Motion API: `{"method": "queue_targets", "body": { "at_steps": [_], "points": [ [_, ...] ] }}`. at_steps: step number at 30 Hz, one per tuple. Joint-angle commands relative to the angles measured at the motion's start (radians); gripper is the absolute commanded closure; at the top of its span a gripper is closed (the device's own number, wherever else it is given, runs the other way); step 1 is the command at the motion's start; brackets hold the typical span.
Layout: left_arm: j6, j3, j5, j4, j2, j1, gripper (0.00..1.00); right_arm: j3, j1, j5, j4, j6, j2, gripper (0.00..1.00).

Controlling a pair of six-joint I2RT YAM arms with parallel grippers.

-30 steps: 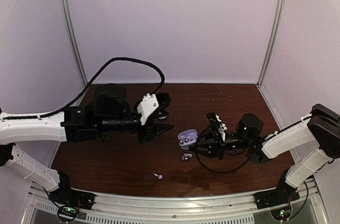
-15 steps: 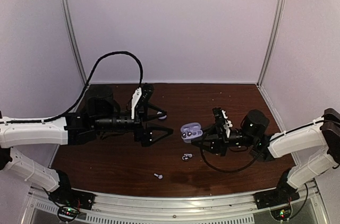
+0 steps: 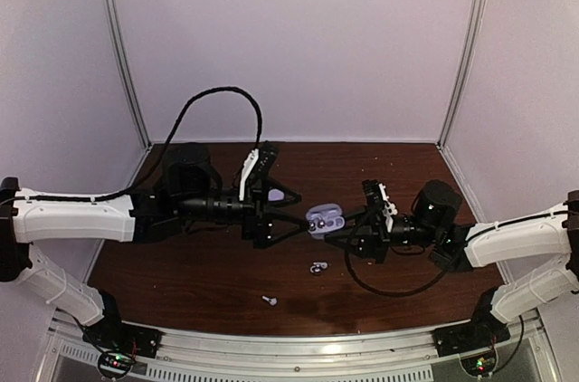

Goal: Insert the wireless bluetooth earbuds into the charging case
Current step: Adjust the left earbud in the left side groove of the charging case.

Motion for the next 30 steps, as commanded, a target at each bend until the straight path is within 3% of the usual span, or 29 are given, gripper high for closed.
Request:
{"method": "queue_targets", "body": {
  "at_steps": [1,12,30],
  "points": [
    [-0.031,0.045,-0.001,0.053,0.026,0.006,0.02,0.028,0.017,0.028,-0.024,-0.027,-0.022,1.0],
    [-0.029,0.074,-0.069,0.002,0.058,0.008,0.02,0.034,0.035,0.031,-0.042,-0.039,-0.04,1.0],
    [-0.006,0.043,-0.069,0.002,0.1,0.01,0.03,0.032,0.039,0.022,-0.009,-0.012,-0.068,1.0]
  ]
}}
